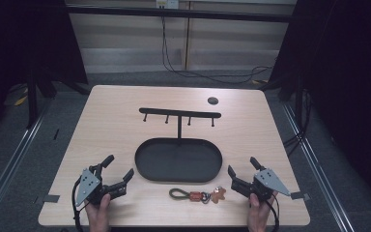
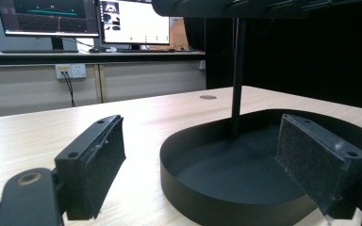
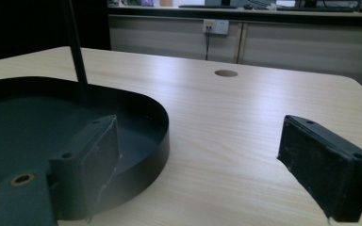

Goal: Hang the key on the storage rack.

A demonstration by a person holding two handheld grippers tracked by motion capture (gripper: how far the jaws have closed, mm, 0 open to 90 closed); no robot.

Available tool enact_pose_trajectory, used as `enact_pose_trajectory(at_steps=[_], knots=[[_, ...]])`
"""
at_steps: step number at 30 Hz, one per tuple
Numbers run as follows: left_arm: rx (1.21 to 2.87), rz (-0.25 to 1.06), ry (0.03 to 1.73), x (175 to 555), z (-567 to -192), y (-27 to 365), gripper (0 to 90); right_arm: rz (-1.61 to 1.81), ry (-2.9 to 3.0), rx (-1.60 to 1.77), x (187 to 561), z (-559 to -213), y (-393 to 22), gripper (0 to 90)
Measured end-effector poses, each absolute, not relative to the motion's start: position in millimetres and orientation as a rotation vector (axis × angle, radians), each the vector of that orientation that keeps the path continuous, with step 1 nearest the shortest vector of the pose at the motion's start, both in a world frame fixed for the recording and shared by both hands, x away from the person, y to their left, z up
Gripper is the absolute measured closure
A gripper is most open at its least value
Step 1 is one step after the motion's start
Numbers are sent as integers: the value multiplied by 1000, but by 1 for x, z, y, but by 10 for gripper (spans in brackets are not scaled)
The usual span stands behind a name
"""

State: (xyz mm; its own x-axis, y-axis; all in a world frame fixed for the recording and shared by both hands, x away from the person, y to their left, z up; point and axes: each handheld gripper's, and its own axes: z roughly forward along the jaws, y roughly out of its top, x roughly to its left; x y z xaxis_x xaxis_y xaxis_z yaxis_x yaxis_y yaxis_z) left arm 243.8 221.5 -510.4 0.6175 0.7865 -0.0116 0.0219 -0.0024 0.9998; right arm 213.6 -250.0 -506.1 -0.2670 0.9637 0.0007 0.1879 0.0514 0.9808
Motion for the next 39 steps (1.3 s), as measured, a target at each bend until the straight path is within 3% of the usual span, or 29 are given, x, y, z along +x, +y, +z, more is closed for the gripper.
enact_pose_trajectory(at_steps=[16, 23, 26, 39], knots=[[1466, 701, 721, 244, -510, 222, 157, 1359, 1598, 1238, 218, -506, -254, 162], [1466, 701, 722, 244, -510, 222, 157, 1411, 1667, 1179, 217, -505, -249, 248], [1466, 701, 722, 244, -510, 222, 157, 1421, 1678, 1130, 211, -500, -248, 366], [1457, 695, 726, 244, -510, 221, 157, 1454, 2002, 1100, 216, -485, -225, 509]])
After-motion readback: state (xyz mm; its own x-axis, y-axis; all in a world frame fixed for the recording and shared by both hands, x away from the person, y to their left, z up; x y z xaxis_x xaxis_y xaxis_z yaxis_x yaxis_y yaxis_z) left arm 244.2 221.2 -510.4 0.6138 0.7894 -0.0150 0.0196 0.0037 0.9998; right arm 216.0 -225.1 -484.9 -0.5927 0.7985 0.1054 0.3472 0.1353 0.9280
